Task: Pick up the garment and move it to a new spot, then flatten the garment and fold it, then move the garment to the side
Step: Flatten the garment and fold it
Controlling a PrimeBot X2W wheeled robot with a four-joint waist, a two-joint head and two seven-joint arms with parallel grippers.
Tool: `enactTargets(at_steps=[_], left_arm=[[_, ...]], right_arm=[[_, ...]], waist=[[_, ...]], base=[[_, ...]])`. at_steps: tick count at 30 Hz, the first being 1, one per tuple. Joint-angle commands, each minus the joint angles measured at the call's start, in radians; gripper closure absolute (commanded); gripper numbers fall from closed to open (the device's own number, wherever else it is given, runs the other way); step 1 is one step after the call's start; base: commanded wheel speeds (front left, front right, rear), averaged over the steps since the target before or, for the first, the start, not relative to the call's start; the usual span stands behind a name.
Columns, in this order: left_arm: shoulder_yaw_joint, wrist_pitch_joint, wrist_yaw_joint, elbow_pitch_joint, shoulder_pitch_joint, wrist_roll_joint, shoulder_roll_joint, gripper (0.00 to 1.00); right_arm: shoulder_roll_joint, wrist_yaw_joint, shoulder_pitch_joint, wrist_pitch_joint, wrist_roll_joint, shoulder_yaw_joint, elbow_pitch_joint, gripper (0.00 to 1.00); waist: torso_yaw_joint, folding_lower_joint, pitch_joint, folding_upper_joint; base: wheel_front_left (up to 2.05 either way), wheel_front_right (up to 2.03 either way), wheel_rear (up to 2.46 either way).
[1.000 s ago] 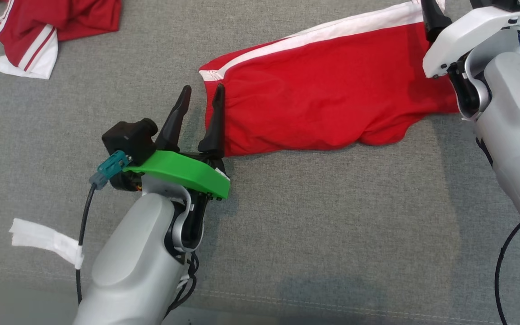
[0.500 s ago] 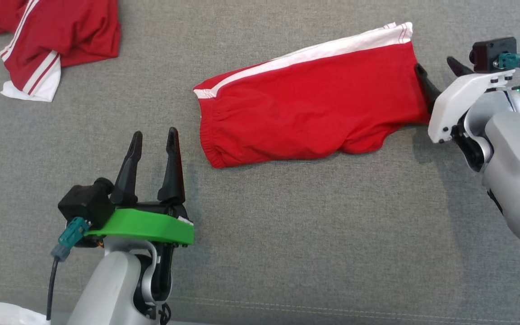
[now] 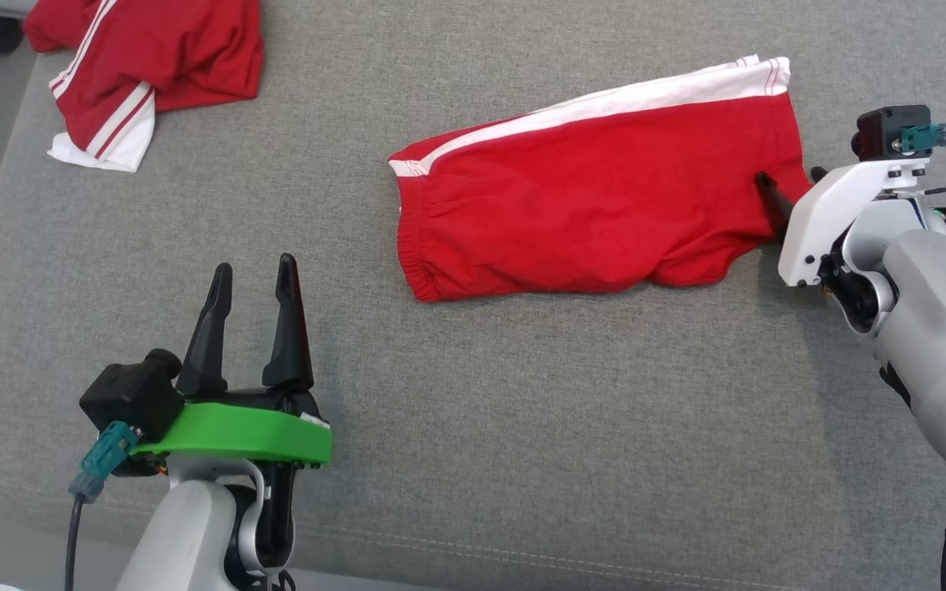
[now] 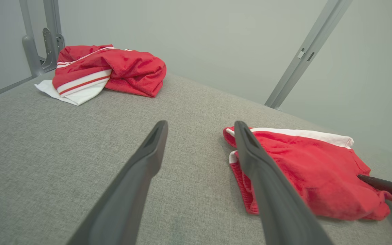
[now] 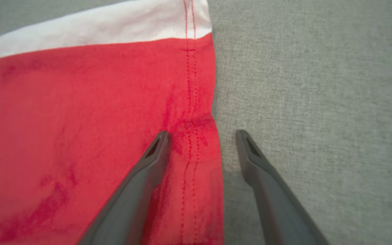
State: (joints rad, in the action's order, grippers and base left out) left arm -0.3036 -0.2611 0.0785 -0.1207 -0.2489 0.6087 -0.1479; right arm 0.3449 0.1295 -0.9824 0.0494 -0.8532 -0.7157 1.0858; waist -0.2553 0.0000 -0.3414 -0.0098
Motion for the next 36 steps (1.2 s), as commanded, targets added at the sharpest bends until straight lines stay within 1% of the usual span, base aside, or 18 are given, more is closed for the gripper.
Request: enactTargets(at_steps=[1, 2, 3, 4, 5, 10, 14, 20, 28, 32, 36], left_arm=[[0.005, -0.005, -0.006, -0.002, 0.013, -0.009, -0.006, 0.0], [0.007, -0.005, -0.006, -0.003, 0.014, -0.01, -0.007, 0.0], [0.009, -0.004, -0.006, -0.004, 0.015, -0.011, -0.007, 0.0], [0.011, -0.005, -0.006, -0.005, 0.018, -0.011, -0.008, 0.0], [0.013, -0.005, -0.005, -0.006, 0.02, -0.011, -0.008, 0.0], [0.016, -0.004, -0.004, -0.013, 0.031, -0.017, -0.01, 0.0], [0.012, -0.004, -0.004, -0.015, 0.042, -0.019, -0.014, 0.0], [0.003, 0.003, -0.002, -0.008, 0.062, -0.021, -0.021, 0.0], [0.0, 0.011, 0.013, 0.024, 0.086, -0.031, -0.04, 0.0], [-0.008, 0.016, 0.025, 0.035, 0.093, -0.041, -0.05, 0.0], [-0.008, 0.018, 0.029, 0.037, 0.096, -0.036, -0.046, 0.0]], right_arm=[[-0.028, 0.003, 0.029, 0.021, -0.009, -0.018, 0.006, 0.36], [-0.031, 0.004, 0.029, 0.021, -0.011, -0.024, 0.001, 0.58], [-0.032, 0.004, 0.029, 0.02, -0.013, -0.03, -0.003, 0.72], [-0.032, 0.004, 0.028, 0.017, -0.016, -0.036, -0.007, 0.92], [-0.03, 0.004, 0.026, 0.01, -0.018, -0.041, -0.008, 1.0], [-0.018, 0.001, 0.018, -0.027, -0.032, -0.049, -0.003, 1.0], [-0.013, 0.001, 0.031, -0.05, -0.056, -0.057, -0.026, 1.0], [0.013, 0.001, 0.103, -0.095, -0.128, -0.058, -0.103, 1.0], [0.073, 0.001, 0.238, -0.162, -0.216, -0.054, -0.218, 1.0], [0.091, 0.001, 0.29, -0.193, -0.24, -0.04, -0.233, 1.0], [0.094, 0.001, 0.316, -0.215, -0.258, -0.025, -0.228, 1.0]], waist=[[-0.003, 0.0, 0.001, 0.0098], [-0.003, 0.0, 0.002, 0.0098], [-0.003, 0.0, 0.003, 0.0098], [-0.003, 0.0, 0.006, 0.0098], [-0.001, 0.0, 0.009, 0.0098], [0.014, 0.0, 0.033, 0.0098], [0.038, 0.0, 0.059, 0.0098], [0.091, 0.0, 0.105, 0.0098], [0.177, 0.0, 0.149, 0.0098], [0.208, 0.0, 0.16, 0.0098], [0.221, 0.0, 0.167, 0.0098]], base=[[0.0, 0.0, 0.0], [0.0, 0.0, 0.0], [0.0, 0.0, 0.0], [0.0, 0.0, 0.0], [0.0, 0.0, 0.0], [0.0, 0.0, 0.0], [0.0, 0.0, 0.0], [0.0, 0.0, 0.0], [0.0, 0.0, 0.0], [0.0, 0.0, 0.0], [0.0, 0.0, 0.0]])
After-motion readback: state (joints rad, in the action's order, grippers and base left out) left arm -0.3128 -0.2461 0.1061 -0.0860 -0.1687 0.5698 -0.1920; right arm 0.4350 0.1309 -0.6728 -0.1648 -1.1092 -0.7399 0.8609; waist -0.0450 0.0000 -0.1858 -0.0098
